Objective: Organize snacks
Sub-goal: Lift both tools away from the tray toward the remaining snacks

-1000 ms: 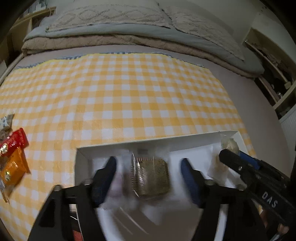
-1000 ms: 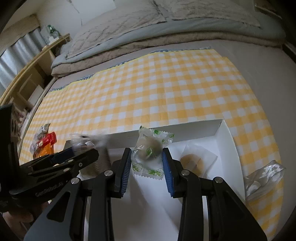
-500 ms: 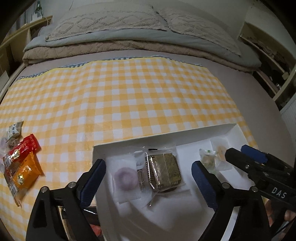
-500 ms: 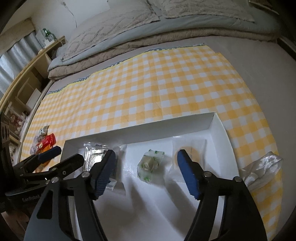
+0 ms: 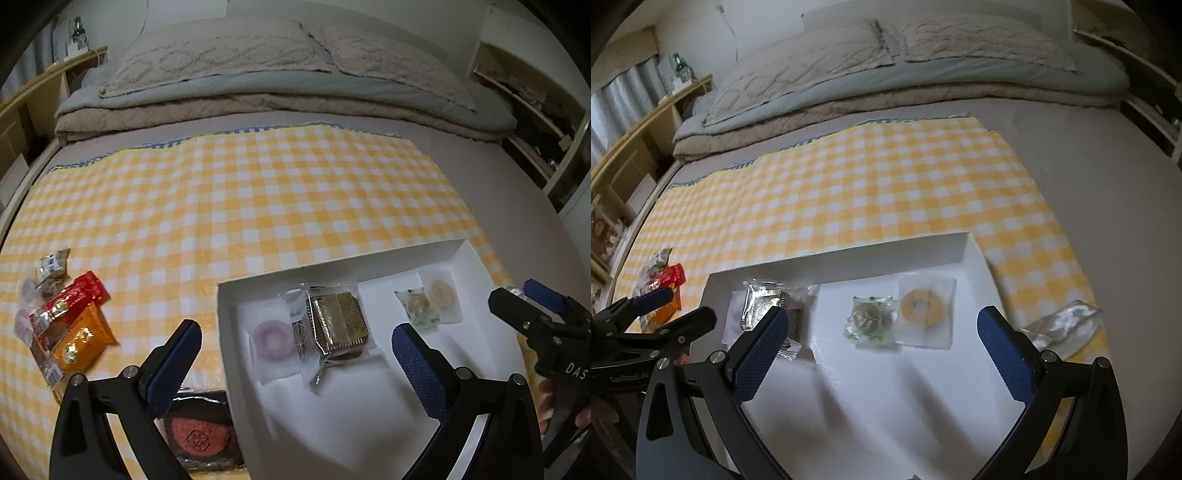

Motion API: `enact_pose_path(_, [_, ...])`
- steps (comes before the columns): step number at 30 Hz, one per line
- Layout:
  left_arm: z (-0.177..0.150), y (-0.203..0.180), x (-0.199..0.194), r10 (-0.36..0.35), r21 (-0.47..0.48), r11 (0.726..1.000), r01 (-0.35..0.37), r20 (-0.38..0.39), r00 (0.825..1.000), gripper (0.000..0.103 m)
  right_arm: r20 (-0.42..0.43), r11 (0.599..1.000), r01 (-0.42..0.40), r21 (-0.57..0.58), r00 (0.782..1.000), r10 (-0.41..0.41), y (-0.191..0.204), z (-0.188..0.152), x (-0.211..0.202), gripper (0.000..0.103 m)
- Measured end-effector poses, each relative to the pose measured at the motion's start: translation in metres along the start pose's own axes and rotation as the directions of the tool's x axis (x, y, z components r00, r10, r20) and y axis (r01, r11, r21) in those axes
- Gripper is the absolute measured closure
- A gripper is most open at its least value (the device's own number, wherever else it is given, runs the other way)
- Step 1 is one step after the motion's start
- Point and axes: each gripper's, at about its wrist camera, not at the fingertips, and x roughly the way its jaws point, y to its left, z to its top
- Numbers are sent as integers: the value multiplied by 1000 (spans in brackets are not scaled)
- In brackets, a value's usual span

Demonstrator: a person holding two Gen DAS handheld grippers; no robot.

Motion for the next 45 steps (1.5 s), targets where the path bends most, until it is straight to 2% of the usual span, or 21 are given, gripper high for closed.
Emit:
enact_pose_path(14, [-18,9,-73,-14,-4,1000,14,66,998,0,78,997,49,-57,996,-44,12,-10,-51,0])
enact_pose_path(22, [-27,30,-122,-16,-23,1000,18,118,993,0,137,997,40,-65,990,-30,27,-10,-86,0])
enact_pose_path(32, [-48,84,-199,19,-49,999,-9,221,975,0,230,996,1,-94,973,21,67,-3,-127,0])
enact_pose_path(45, [-84,165,-261,148,-145,983,-112,266,952,0,244,974,-102,-200,958,151,151,-1,-123,0])
